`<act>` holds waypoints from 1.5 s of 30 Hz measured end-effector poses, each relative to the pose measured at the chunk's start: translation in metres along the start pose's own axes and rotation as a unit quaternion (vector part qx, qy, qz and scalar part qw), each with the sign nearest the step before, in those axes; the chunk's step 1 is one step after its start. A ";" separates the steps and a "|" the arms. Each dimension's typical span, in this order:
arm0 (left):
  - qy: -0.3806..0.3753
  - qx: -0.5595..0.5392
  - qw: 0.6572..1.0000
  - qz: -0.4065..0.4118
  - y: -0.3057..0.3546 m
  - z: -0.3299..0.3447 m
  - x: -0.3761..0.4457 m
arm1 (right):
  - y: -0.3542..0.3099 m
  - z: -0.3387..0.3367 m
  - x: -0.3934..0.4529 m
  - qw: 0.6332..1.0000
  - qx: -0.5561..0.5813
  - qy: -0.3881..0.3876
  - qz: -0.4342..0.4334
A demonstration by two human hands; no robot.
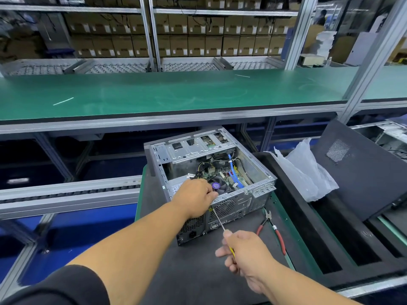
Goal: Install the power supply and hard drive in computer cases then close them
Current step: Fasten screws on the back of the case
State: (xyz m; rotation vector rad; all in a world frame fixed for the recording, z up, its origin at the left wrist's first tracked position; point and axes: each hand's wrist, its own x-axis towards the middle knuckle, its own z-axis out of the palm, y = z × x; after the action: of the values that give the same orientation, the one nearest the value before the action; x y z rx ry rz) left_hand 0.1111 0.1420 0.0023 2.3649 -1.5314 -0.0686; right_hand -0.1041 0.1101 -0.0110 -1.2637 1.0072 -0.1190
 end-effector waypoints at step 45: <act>-0.009 0.020 1.000 0.020 0.005 -0.004 -0.002 | 0.007 0.007 0.000 1.000 -0.020 -0.009 0.016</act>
State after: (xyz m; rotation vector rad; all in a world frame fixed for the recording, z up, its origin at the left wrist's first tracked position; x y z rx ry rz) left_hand 0.1073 0.1429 0.0073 2.3697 -1.6030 -0.0499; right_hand -0.1021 0.1179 -0.0176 -1.2815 1.0186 -0.0637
